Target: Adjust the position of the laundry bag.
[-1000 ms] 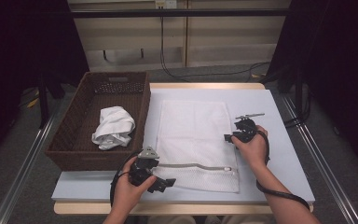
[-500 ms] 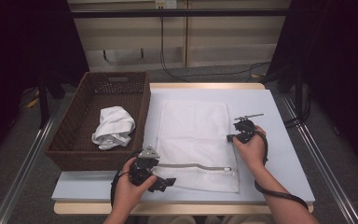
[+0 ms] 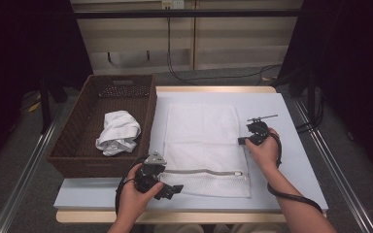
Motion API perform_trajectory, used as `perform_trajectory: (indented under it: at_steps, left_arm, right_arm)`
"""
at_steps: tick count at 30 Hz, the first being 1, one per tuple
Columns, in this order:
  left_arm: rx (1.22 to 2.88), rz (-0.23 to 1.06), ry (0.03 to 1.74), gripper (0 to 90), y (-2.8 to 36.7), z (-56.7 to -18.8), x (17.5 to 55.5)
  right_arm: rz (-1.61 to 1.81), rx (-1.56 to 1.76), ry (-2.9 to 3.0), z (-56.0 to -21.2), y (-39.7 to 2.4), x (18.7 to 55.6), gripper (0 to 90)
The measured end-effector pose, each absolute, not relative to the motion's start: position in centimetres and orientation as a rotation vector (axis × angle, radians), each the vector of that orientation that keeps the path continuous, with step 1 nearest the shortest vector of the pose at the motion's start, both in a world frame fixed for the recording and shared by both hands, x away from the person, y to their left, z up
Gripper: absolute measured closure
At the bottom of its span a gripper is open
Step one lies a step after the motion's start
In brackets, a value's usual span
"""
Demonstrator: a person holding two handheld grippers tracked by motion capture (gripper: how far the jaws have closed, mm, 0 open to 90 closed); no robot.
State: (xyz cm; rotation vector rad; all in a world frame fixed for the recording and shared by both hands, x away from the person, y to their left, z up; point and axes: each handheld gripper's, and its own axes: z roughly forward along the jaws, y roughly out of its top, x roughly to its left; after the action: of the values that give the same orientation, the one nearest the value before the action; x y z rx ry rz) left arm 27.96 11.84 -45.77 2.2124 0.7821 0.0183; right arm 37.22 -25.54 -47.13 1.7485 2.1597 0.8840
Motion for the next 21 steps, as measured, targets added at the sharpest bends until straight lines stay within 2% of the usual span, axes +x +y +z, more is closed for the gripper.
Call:
perform_trajectory:
  at_steps: [21]
  left_arm:
    - [2.205, 0.010, 0.788, 2.1, 11.6, -46.0, 28.1]
  right_arm:
    - [0.880, 1.786, 2.117, -47.3, -28.0, 37.8, 90.0]
